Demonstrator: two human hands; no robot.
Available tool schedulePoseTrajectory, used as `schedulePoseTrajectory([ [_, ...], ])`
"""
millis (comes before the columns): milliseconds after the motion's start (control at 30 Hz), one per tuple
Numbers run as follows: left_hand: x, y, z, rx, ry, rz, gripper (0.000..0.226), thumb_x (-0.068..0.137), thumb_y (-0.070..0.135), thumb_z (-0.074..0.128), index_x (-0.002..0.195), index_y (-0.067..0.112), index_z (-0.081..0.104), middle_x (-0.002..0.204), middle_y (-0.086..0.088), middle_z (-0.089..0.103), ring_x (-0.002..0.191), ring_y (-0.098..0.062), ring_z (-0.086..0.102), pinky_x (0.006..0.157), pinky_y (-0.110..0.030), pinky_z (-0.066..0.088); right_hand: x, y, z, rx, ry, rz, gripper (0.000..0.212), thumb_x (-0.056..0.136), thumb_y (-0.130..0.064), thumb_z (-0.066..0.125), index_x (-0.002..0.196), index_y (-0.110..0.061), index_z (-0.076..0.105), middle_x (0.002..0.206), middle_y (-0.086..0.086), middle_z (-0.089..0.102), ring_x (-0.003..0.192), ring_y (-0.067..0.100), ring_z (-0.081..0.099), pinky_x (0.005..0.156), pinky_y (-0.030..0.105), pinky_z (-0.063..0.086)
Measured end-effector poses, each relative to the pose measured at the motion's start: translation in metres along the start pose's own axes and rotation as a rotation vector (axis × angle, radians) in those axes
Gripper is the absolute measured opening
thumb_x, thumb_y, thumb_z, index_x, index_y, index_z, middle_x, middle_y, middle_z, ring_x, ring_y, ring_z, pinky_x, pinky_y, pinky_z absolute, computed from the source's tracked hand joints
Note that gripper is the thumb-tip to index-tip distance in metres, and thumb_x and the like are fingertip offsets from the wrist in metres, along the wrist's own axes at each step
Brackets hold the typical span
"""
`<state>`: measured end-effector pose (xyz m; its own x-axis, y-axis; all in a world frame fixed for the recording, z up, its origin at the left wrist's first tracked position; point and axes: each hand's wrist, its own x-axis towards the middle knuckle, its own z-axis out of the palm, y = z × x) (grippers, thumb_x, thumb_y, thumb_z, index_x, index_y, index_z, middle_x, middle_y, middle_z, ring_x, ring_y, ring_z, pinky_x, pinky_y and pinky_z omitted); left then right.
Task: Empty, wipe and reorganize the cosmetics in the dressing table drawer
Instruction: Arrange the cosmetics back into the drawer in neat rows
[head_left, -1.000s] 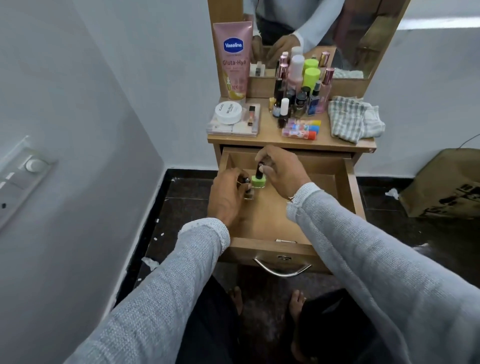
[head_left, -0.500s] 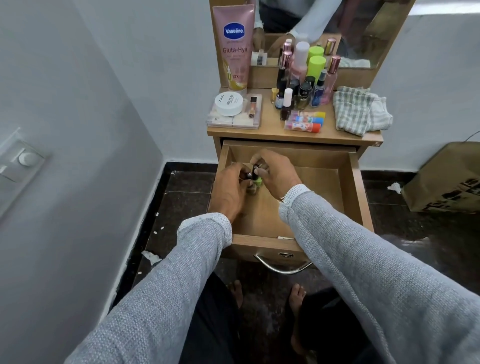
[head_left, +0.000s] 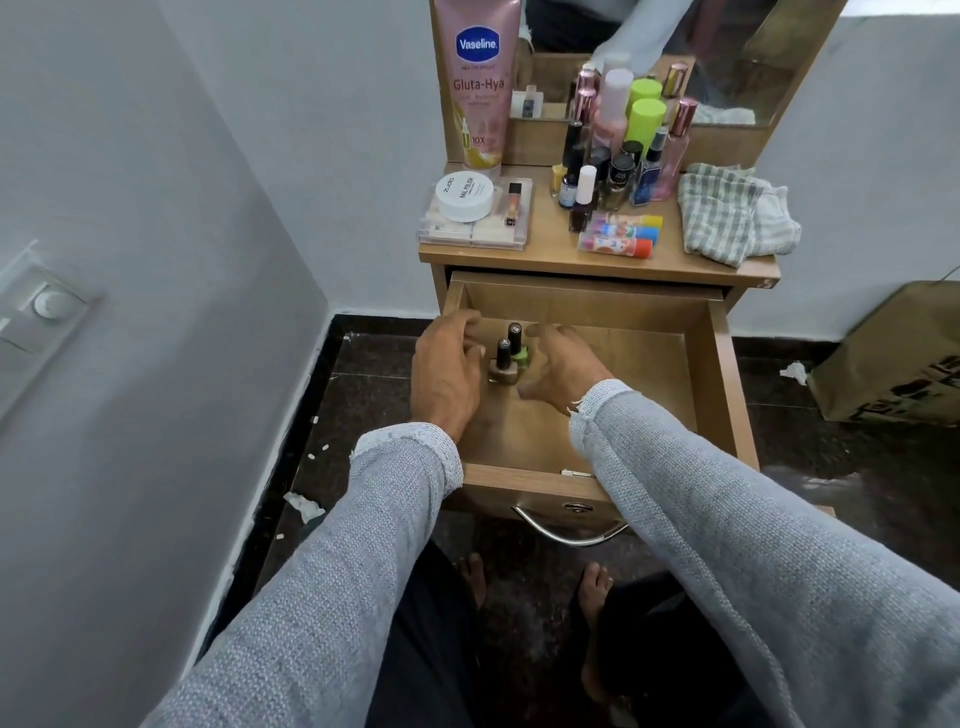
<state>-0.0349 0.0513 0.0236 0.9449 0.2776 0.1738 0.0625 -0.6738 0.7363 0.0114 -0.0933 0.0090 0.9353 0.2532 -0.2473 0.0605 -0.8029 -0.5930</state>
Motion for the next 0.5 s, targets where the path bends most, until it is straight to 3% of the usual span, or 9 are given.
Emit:
schedulePoseTrajectory([
  [200,0.002,-0.002,0.001,-0.152,0.077,-0.080,0.038,0.086,-0.002,0.067,0.121,0.009,0.062,0.107,-0.001,0.066,0.096,-0.009,0.064,0.090,-0.022,0.053,0.028,-0.005,0.024,-0.033,0.060,0.009,0.048,0.069,-0.023,0.083,0.109,-0.012,0.059,0.118,0.011,0.057,0.098,0.023,0.056,0.082,0.023,0.039],
  [333,0.003,-0.004,0.003,-0.180,0.096,-0.094,0.038,0.086,-0.001,0.067,0.123,0.009,0.062,0.108,-0.001,0.067,0.097,-0.008,0.064,0.088,-0.016,0.051,0.040,-0.007,0.034,0.002,0.113,0.045,0.040,0.078,-0.022,0.077,0.114,-0.011,0.060,0.120,0.011,0.055,0.107,0.027,0.055,0.089,0.028,0.041],
  [400,0.004,-0.005,0.003,-0.171,0.095,-0.090,0.038,0.086,-0.001,0.067,0.123,0.009,0.062,0.109,-0.001,0.067,0.097,-0.007,0.064,0.087,-0.014,0.050,0.047,-0.009,0.038,0.004,0.130,0.059,0.034,0.083,-0.020,0.071,0.115,-0.014,0.059,0.116,0.012,0.058,0.105,0.029,0.057,0.083,0.028,0.041],
  [500,0.004,-0.005,0.003,-0.144,0.081,-0.082,0.038,0.087,-0.001,0.065,0.123,0.009,0.063,0.108,-0.001,0.068,0.096,-0.009,0.065,0.092,-0.025,0.054,0.053,-0.014,0.043,0.120,0.164,0.076,0.038,0.081,-0.015,0.070,0.117,-0.017,0.057,0.113,0.012,0.061,0.100,0.029,0.060,0.082,0.026,0.042],
])
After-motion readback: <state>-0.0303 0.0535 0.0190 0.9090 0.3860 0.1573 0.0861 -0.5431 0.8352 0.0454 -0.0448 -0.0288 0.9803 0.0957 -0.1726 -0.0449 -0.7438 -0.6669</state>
